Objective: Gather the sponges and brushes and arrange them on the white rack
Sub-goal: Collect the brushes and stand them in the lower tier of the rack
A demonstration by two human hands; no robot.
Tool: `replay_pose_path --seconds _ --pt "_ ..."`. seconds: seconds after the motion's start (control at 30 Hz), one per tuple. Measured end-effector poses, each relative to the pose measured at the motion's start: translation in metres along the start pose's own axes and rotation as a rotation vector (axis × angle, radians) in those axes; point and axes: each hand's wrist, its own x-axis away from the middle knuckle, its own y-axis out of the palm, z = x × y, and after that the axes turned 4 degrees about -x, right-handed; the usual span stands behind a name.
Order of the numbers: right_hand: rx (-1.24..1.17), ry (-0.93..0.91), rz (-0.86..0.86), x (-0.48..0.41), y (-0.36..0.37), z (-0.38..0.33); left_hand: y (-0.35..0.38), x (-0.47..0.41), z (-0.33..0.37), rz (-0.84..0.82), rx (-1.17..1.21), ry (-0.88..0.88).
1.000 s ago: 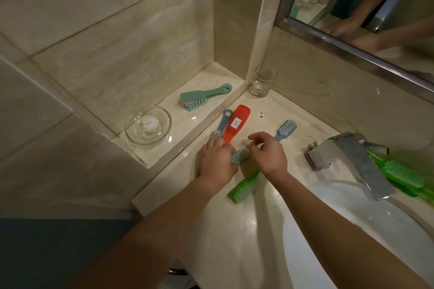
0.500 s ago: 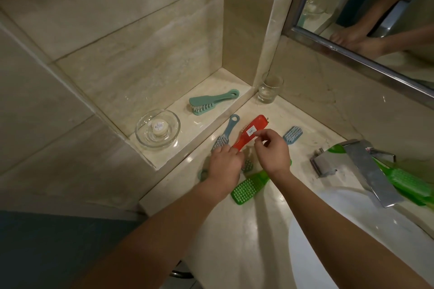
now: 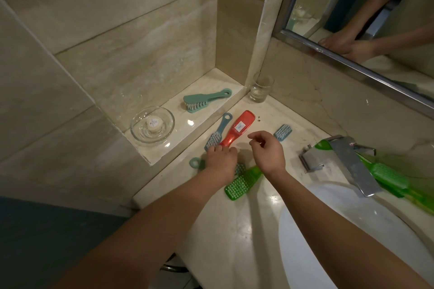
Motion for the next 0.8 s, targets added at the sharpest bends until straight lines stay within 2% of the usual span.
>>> replay_pose_path --seconds 0.1,0.2,0.3,0.47,0.57,0.8 --pt "-0.025 0.014 -0.039 -0.007 0.005 -0.004 -0.003 -0.001 -0.011 0.043 0.224 -0.054" --pt "-0.095 -0.020 -0.059 -0.015 0.016 -0.016 -0.010 -0.003 -0.029 0.079 0.619 -0.147" --pt "-0.134 -0.048 -0.065 -0.028 0.031 -0.033 -0.018 -0.004 -0.046 0.232 0.984 -0.259" --pt "-0.088 -0.153 -0.123 -0.054 0.055 -0.070 -0.024 -0.007 -0.073 0.438 1.223 -0.385" --pt "0.008 -0.241 -0.226 -0.072 0.067 -0.092 -0.022 -0.007 -0.081 0.554 1.342 -0.414" --pt "0.514 -0.357 -0.477 -0.096 0.095 -0.115 -0.012 -0.006 -0.088 0.599 1.473 -0.463"
